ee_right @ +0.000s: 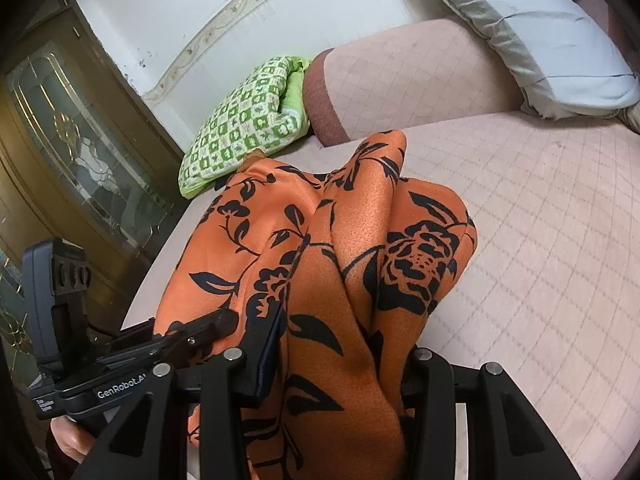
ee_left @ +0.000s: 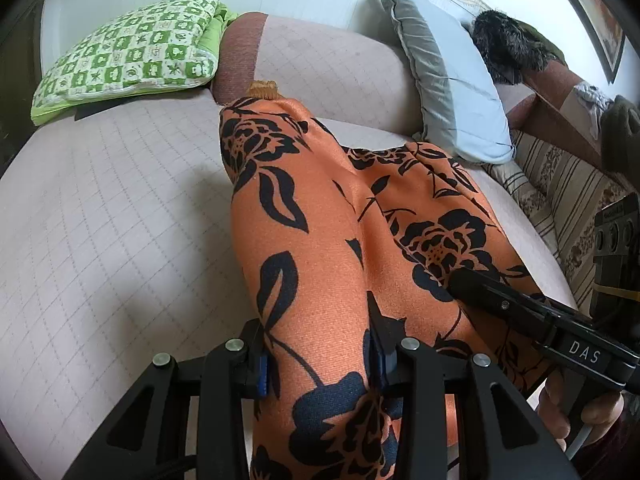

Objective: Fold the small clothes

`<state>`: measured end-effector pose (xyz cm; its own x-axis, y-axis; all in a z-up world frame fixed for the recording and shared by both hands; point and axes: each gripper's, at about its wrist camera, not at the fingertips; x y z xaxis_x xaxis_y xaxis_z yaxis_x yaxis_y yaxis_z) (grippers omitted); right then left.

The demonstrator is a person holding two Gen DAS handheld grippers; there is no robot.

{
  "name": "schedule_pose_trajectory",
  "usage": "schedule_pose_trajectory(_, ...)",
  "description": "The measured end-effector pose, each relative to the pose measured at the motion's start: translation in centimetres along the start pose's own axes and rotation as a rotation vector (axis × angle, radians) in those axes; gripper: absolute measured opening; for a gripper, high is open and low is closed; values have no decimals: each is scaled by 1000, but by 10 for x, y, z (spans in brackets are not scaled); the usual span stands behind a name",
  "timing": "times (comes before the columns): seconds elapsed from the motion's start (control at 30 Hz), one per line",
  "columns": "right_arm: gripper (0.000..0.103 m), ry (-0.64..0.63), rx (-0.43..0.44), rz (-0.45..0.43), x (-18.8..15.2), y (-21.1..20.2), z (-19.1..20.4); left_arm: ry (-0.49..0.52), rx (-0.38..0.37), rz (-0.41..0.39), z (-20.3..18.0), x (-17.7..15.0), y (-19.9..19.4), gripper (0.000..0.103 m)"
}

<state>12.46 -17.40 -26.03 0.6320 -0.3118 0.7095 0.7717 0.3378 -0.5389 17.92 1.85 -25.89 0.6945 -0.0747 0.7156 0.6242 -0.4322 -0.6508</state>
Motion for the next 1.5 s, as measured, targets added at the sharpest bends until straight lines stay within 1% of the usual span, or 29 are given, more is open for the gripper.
schedule_pose_trajectory(0.1,45,7,-1,1,-10,-3,2,-2,-5,7,3,-7,-1,39)
schedule_pose_trajectory(0.23,45,29,-25,16,-21,5,-3,-13,6,34,7,-15,11,39)
schedule_pose_trajectory(0.33,45,43,-41,33,-22,10,-7,-9,20,57,10,-21,20,39)
schedule_pose_trajectory(0.47,45,41,-65,79,-26,21,-10,-9,45,95,15,-29,31,39)
schedule_pose_trajectory(0.6,45,33,-71,93,-24,22,-9,-8,50,96,16,-31,32,40)
schedule_pose_trajectory(0.7,45,44,-69,105,-24,23,-13,-10,59,104,17,-34,32,42)
schedule_pose_trajectory(0.8,45,79,-65,123,-28,26,-20,-22,72,111,18,-37,31,48)
schedule_pose_trajectory(0.83,47,86,-63,126,-28,26,-22,-29,82,114,18,-38,31,52)
schedule_pose_trajectory(0.87,48,91,-63,129,-29,25,-23,-34,92,116,18,-39,30,53)
schedule_pose_trajectory(0.9,53,95,-65,132,-30,25,-24,-33,99,113,16,-41,28,54)
schedule_pose_trajectory(0.93,55,107,-72,139,-31,25,-26,-31,108,113,16,-41,27,63)
schedule_pose_trajectory(0.97,55,119,-77,144,-32,25,-28,-27,141,118,15,-44,26,75)
schedule_pose_trajectory(1.0,56,127,-78,145,-33,24,-29,-23,163,118,15,-46,24,78)
schedule_pose_trajectory(1.1,60,139,-84,147,-34,22,-31,-6,192,109,14,-51,18,82)
schedule_pose_trajectory(1.2,61,147,-95,151,-35,16,-29,-20,217,98,14,-54,7,82)
schedule_pose_trajectory(1.27,61,129,-115,150,-35,10,-26,-28,235,89,12,-57,-2,82)
schedule_pose_trajectory(1.37,61,98,-143,134,-36,-3,-20,-20,265,48,8,-62,-19,82)
schedule_pose_trajectory(1.5,62,104,-158,92,-33,-29,-18,-16,300,-26,3,-64,-47,82)
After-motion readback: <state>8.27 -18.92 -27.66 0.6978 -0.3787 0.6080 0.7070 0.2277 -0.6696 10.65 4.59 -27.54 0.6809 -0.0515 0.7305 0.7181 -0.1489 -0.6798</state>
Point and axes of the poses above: each gripper's, at about its wrist camera, not at the fingertips, and y roughly the way its jaws point, z to its left, x to its top, and after that the axes turned 8 degrees about -z, right-handed
